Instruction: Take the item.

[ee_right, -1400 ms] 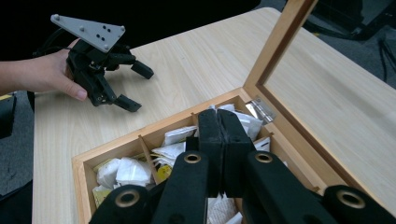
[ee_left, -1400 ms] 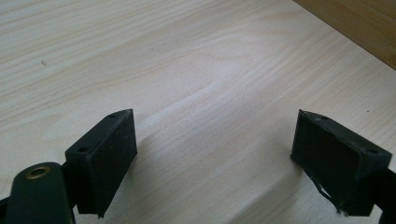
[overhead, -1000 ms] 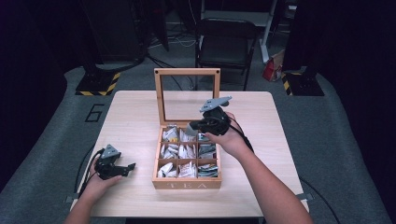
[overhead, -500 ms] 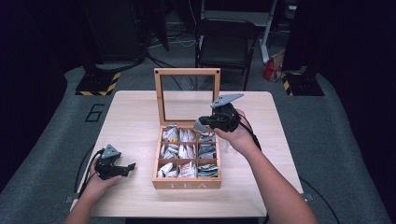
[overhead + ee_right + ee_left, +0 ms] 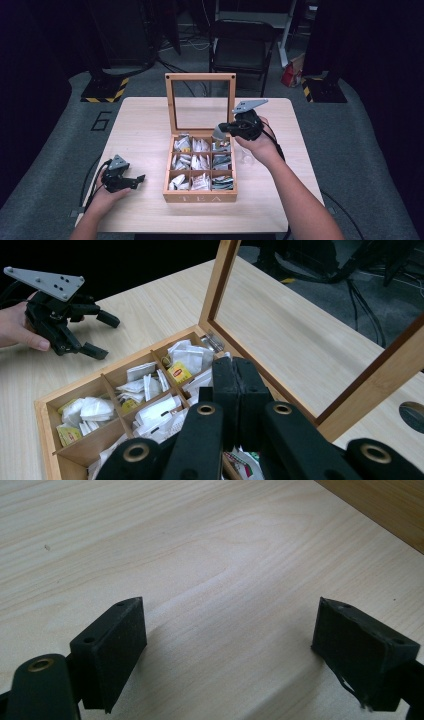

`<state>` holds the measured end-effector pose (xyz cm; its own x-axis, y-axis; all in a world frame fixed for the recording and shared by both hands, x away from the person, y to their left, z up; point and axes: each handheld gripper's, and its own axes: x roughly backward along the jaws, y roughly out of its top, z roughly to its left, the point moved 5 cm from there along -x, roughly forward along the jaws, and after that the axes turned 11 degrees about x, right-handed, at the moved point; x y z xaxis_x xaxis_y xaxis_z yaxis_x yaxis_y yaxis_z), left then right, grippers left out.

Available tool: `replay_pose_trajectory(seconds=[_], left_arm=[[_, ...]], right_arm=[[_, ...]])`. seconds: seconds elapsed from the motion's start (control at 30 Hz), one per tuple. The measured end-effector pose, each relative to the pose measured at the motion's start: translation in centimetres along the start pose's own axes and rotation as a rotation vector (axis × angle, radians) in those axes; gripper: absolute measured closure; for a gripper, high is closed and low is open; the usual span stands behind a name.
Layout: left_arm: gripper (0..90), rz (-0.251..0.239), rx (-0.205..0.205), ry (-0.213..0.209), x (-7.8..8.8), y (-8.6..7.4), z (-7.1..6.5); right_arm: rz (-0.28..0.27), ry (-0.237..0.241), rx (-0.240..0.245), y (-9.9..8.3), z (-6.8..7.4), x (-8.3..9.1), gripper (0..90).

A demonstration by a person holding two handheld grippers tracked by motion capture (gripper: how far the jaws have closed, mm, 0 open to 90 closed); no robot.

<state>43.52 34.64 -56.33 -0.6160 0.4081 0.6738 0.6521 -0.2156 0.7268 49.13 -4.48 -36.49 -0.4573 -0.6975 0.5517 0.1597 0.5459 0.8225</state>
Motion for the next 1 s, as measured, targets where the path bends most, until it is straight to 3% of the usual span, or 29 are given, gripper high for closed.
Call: replay_pose_trajectory(seconds=[1.0], left_arm=[[13.5,0.0,0.0,0.001,0.0,0.0,0.0]], right_arm=[[0.015,-0.132,-0.055,-2.6,-3.3,3.8,89.3]])
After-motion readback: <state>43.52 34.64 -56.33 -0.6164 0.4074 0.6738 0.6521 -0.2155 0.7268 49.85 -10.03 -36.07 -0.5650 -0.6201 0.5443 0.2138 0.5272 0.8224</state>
